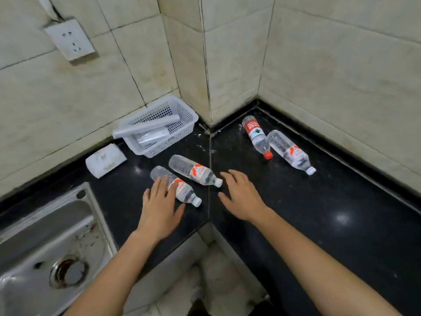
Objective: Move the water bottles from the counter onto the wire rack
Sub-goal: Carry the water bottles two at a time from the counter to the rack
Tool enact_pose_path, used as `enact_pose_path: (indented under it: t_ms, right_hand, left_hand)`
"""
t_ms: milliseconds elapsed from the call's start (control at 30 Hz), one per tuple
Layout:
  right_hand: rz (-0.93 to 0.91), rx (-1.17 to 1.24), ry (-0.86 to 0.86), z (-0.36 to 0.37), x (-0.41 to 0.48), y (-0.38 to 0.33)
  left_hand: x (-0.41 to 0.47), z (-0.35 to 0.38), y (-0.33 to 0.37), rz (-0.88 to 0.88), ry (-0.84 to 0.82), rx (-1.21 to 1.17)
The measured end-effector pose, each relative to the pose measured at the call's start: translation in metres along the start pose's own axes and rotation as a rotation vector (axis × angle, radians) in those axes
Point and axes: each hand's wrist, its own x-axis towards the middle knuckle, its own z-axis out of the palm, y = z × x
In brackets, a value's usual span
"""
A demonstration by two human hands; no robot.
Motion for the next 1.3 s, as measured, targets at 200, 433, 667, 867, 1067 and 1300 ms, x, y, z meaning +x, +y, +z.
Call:
enact_pose_path:
  t_ms: [200, 433, 667, 867, 1067, 1300]
  right_hand:
    - [0.362, 0.246, -0.161, 0.048, 0.072, 0.004]
    - [1.004, 1.209, 0.010, 0.096, 0.123, -0.003]
    - [1.062, 1.296, 0.171, 0.084, 0.101, 0.018]
    - [1.081, 1.212, 0.455, 0.015, 0.050, 0.057]
    - [0.736, 0.991, 0.529, -0.061, 0.040, 0.066]
    - [0.480, 0.719, 0.420, -0.037, 0.057, 0.041]
  left_hand:
    - [0.081, 0.046, -0.050, 0.197, -0.226, 0.014]
    - [0.117, 0.085, -0.057, 0.549, -0.353, 0.043]
    - [0.139, 0.098, -0.041, 0.776, -0.350, 0.185]
    - [0.162, 0.071, -0.015, 0.529, -0.259, -0.167]
    - [0.189, 0.002, 0.014, 0.013, -0.071, -0.792]
    - [0.174, -0.001, 0.033, -0.012, -0.051, -0.788]
